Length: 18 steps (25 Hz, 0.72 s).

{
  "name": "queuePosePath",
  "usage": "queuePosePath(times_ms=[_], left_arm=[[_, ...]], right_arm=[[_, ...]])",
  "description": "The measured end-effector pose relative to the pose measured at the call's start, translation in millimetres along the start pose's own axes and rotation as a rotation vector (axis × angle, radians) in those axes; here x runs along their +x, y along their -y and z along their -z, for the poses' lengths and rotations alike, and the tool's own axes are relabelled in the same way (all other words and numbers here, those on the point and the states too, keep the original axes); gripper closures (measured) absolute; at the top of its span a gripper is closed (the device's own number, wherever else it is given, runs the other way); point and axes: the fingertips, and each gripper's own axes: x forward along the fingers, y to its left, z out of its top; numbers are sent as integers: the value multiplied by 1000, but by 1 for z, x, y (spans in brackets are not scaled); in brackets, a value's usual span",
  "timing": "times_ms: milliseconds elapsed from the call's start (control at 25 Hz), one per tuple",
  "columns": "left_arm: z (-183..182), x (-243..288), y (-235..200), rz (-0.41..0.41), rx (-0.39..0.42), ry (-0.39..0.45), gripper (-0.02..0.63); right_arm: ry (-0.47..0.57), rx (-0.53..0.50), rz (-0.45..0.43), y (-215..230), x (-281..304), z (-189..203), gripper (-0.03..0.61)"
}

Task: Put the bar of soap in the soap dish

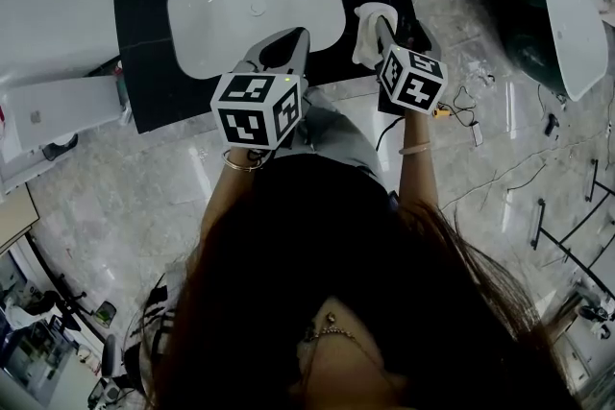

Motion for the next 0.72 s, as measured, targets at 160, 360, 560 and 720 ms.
queuePosePath(times_ms=[160, 360, 560, 720], left_arm=[[-1, -3, 6, 18, 11, 5, 618], [1, -5, 18, 51, 22, 7, 618], [1, -5, 31, 86, 43, 9, 618], [2, -5, 37, 94, 65, 4, 618]], right_arm=[[-16, 34, -17, 1, -22, -3, 309], [-32, 32, 25, 6, -50, -1, 484], [-25, 44, 22, 1, -76, 1, 552], [-22, 44, 7, -7, -92, 3, 560]])
